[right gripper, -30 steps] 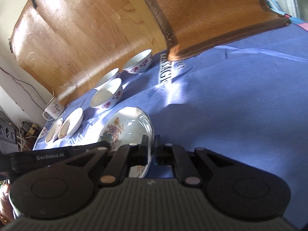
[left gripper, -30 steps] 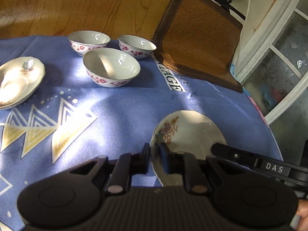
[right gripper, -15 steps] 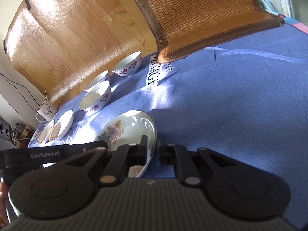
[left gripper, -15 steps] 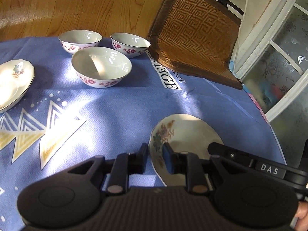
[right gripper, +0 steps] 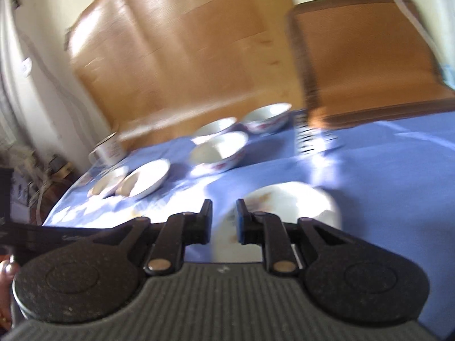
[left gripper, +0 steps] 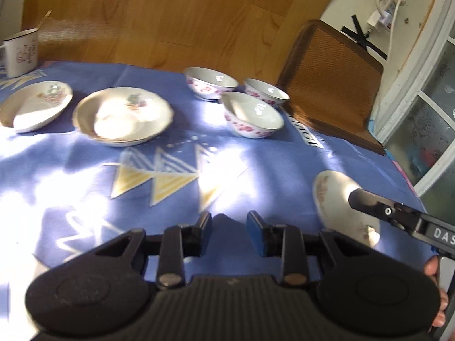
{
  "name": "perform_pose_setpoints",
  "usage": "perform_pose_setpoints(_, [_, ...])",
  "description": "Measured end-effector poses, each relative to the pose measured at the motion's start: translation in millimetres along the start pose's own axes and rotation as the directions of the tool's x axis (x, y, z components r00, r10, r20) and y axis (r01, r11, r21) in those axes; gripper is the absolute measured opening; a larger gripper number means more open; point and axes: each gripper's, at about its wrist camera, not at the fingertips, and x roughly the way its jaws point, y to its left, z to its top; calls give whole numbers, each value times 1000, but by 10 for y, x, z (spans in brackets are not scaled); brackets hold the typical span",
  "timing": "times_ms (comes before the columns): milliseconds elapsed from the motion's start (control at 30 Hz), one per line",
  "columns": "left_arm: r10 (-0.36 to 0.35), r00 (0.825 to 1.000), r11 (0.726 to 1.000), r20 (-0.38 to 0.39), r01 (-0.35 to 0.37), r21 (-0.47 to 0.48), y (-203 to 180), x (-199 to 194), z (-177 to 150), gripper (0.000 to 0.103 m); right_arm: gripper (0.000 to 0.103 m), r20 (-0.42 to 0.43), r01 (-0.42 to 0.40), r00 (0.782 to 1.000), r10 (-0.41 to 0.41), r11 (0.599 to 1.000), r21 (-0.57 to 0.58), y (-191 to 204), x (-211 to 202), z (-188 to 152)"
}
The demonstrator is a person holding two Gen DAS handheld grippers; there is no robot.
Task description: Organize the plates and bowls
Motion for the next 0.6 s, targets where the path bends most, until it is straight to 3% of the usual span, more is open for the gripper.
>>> perform_pose_setpoints(133, [94, 995, 995, 30, -93, -45, 411, -240, -111, 28, 27, -99, -77, 993, 70, 995, -66, 353, 315, -161])
perform_pose_setpoints(300, [178, 981, 980, 72, -171, -102, 863, -503, -151, 28, 27, -192, -137, 974, 122, 988, -68, 609, 641, -184])
perform_pose_setpoints(433, [201, 976, 974, 87, -189, -128, 1089, -546, 50, 29, 27, -217, -147, 967, 135, 988, -44, 692, 886, 124])
perform_pose_setpoints(600, [180, 978, 979, 105, -167, -121, 1195, -414, 443, 30, 27, -213, -88, 974, 71, 994, -72, 715, 1235, 552])
